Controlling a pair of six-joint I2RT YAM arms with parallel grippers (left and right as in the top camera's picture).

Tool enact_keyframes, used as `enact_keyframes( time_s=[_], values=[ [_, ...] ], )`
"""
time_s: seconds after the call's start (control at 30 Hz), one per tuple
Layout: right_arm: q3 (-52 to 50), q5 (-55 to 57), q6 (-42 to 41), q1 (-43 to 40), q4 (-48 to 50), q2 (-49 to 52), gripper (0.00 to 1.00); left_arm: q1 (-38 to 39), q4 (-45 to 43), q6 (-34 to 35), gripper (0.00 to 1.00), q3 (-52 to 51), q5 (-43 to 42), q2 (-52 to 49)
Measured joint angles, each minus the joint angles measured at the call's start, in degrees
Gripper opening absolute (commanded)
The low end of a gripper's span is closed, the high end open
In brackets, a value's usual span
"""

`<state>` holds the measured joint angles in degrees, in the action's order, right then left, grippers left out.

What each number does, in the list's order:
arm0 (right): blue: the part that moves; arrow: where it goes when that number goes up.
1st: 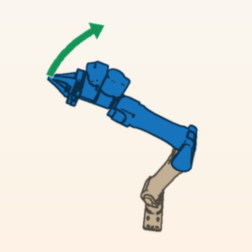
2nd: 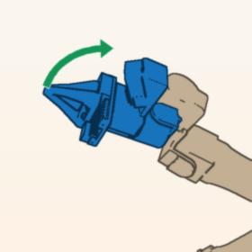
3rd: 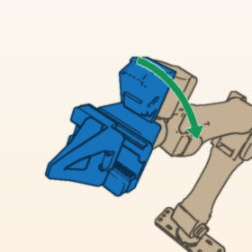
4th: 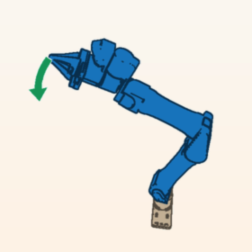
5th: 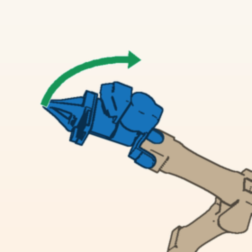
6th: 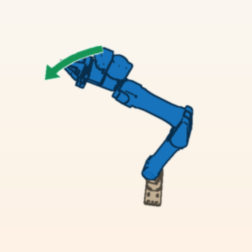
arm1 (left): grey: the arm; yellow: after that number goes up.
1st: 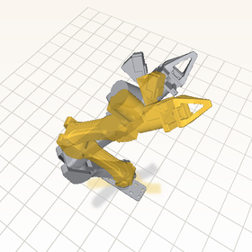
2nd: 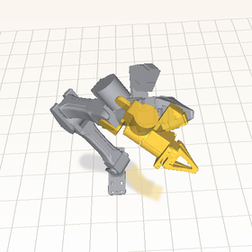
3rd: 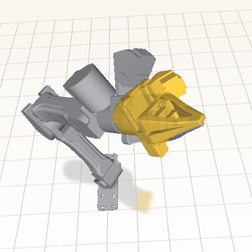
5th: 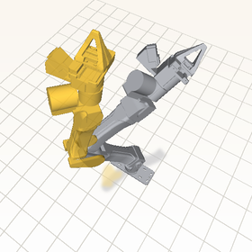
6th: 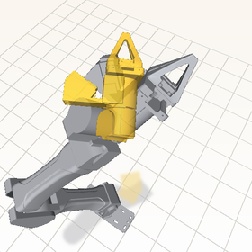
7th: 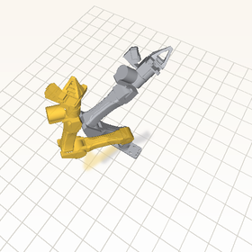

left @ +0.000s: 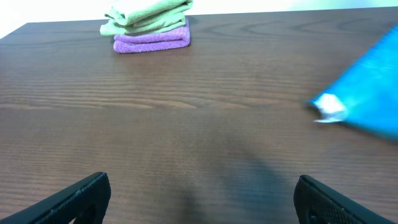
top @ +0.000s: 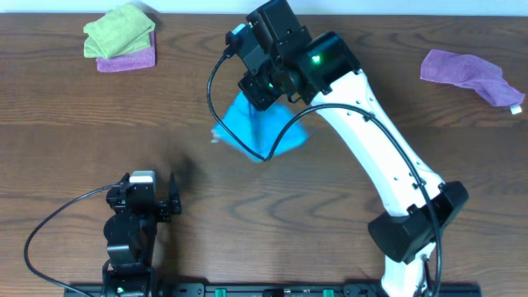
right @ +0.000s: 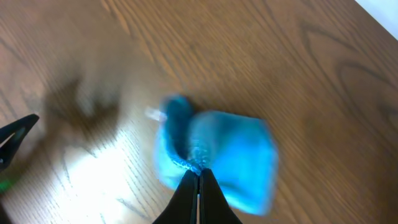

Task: Fold the cloth

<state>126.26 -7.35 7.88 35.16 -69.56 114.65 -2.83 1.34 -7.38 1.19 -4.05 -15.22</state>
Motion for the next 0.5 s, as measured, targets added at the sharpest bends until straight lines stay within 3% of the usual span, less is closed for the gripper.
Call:
enact_keyframes(
  time_s=[0.17, 0.33, 0.5],
  values=[
    [0.0, 2.19, 0.11, -1.68, 0.76, 0.0, 0.01, 0.0, -0.02, 0.0, 0.95, 0.0, 0.0, 0.0],
    [0.0, 14.95, 0.13, -3.48, 3.17, 0.2, 0.01, 0.0, 0.0, 0.0, 0.95, 0.0, 0.0, 0.0],
    [0.28, 24.61, -1.05, -10.93, 2.73, 4.85, 0.02, 0.0, 0.0, 0.0, 0.95, 0.0, 0.0, 0.0]
  ],
)
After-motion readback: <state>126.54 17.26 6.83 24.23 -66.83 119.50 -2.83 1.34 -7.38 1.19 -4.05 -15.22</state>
